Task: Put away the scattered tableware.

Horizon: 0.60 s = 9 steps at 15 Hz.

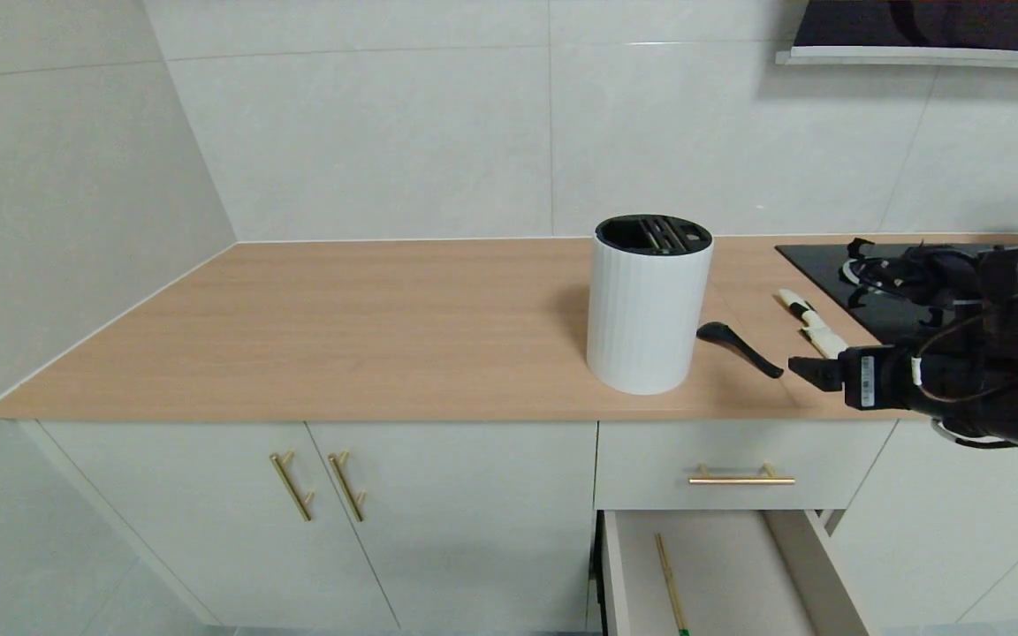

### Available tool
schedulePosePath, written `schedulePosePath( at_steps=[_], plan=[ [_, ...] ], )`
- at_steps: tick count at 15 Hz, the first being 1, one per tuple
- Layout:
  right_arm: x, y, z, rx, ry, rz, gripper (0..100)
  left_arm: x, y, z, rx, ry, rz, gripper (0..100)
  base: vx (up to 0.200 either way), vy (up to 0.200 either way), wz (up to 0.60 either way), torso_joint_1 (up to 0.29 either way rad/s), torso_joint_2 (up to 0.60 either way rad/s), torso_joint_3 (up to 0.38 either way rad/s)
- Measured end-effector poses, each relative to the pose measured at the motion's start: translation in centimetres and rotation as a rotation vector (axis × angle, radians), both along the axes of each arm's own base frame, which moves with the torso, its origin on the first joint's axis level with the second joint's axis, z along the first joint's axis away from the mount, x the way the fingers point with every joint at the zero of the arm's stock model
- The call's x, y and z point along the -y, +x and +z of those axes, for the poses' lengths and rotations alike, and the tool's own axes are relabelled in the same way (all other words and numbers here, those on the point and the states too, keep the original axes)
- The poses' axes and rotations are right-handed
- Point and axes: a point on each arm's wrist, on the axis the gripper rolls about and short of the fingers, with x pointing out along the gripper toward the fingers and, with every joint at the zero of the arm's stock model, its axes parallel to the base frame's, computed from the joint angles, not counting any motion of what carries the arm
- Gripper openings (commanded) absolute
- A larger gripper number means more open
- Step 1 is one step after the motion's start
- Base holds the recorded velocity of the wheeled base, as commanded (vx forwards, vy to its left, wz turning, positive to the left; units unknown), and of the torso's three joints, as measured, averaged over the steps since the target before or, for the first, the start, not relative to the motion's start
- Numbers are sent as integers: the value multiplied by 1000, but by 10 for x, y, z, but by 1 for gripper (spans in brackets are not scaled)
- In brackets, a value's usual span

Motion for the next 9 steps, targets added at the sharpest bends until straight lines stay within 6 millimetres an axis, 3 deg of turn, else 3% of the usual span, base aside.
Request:
schedulePosePath(
  at_steps=[4,9],
  plan=[
    [6,57,2,57,-4,33,100,0,0,0,0,0,0,100,0,0,0,0,0,0],
    [17,117,-10,69,14,182,100,0,0,0,0,0,0,100,0,0,0,0,0,0]
  ],
)
